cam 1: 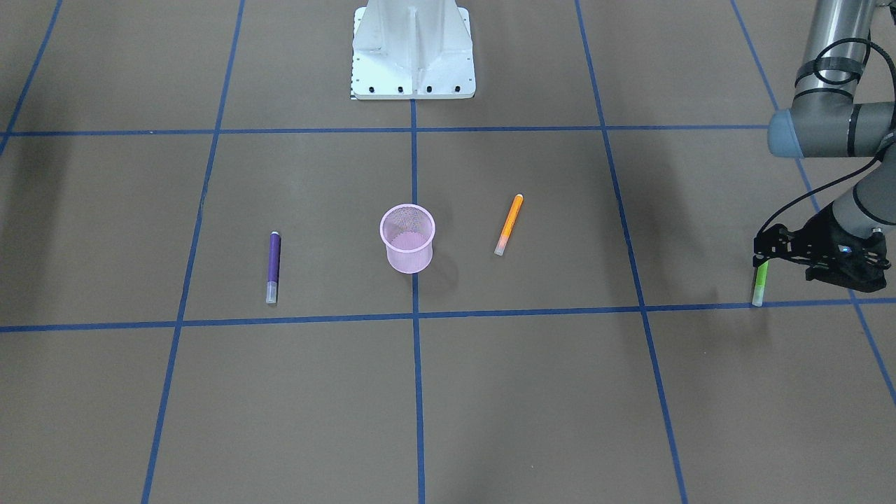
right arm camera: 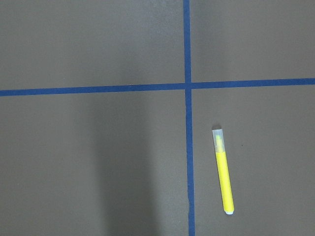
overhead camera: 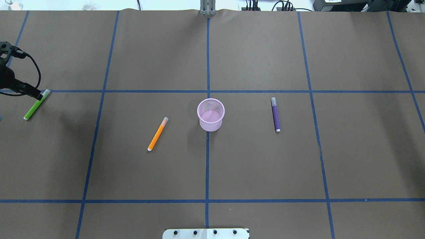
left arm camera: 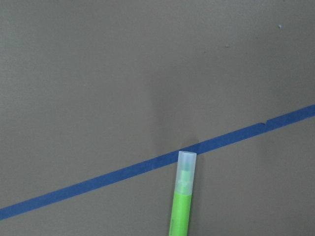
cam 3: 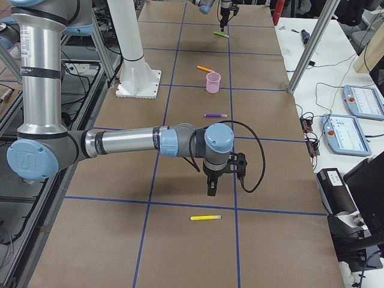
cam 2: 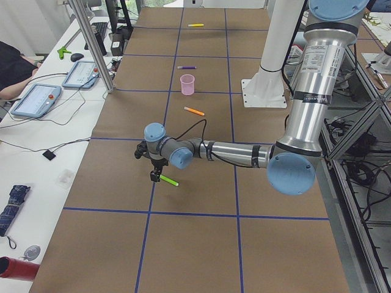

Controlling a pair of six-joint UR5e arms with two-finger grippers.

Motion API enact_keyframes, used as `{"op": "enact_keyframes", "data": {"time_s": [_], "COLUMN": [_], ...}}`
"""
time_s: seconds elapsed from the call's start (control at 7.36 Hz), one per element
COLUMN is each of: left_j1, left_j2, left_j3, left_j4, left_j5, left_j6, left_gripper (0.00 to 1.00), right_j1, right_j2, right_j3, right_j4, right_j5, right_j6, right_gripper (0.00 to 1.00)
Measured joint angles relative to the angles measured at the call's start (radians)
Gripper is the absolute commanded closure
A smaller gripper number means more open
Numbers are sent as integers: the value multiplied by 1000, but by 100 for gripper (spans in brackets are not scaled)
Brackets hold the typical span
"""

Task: Collect pens into pen holder
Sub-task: 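Lower the left gripper onto the green marker and close on it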

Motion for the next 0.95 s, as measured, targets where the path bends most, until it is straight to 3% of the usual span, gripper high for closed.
{"op": "enact_keyframes", "data": {"time_s": [0.27,0.68,0.95], "left_j1": [13,22,25], "left_j2": [-24,-38,-39], "left_j3": [42,80,108], "left_j4": [-24,-46,-80], "left_j5": [1,1,1], "left_j6": [0,7,8], "left_gripper": [28,32,43], "right_j1": [-3,-5,-7], "right_j2": [1,4,4], "right_j3": [0,0,0], "right_j4": [0,0,0], "right_j5": [-1,-2,-2], "right_j6": [1,1,0], "right_gripper": [0,0,0]}}
